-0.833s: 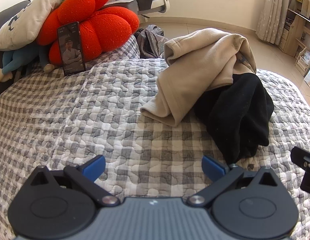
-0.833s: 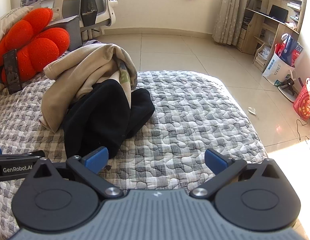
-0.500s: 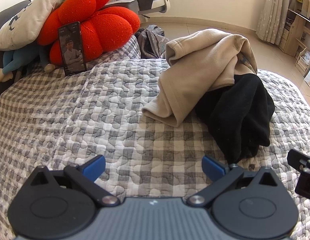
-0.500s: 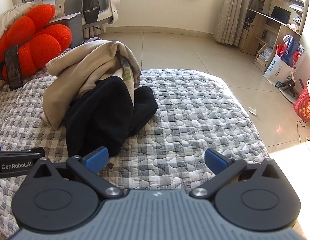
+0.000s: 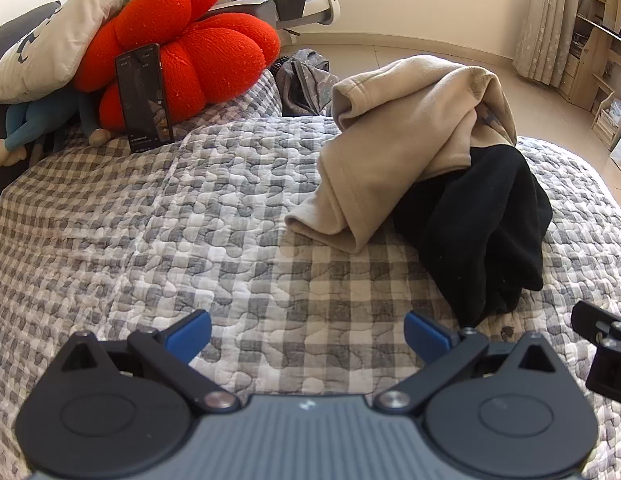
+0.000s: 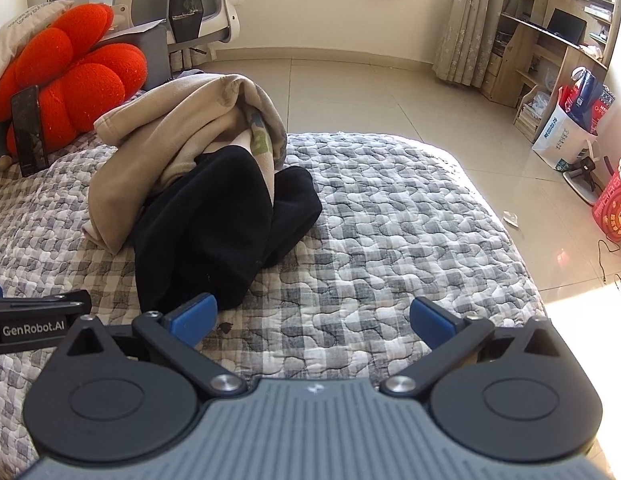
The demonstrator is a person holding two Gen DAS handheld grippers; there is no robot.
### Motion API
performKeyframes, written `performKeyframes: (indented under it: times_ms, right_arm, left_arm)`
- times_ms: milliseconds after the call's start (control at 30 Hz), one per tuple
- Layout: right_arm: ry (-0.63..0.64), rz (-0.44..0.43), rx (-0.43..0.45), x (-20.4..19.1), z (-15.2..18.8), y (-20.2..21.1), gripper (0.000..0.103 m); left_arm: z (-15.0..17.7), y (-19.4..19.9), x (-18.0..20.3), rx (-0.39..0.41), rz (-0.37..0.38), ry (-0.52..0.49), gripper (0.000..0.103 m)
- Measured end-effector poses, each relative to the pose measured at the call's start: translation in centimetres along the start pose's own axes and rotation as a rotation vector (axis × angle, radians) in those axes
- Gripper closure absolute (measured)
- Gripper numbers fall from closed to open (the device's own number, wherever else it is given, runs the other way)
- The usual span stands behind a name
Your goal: Fold clothes
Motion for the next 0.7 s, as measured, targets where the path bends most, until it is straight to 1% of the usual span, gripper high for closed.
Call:
performKeyframes:
  times_ms: [700]
  right_arm:
    - [0.001, -0.001, -0.007, 0.07, 0.08, -0.05, 0.0]
  left_arm:
    - [0.03, -0.09, -0.3, -0.003, -0.006, -0.014, 0.0]
Point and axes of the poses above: each gripper's, at about its wrist camera, not at the fingertips, and y roughly against the way its jaws point, x to its right, z to its underside, the point moved 7 cm from there along -y, roughly the way its jaws point, and after that the axes turned 7 degrees about -y, right-handed, at the moved point
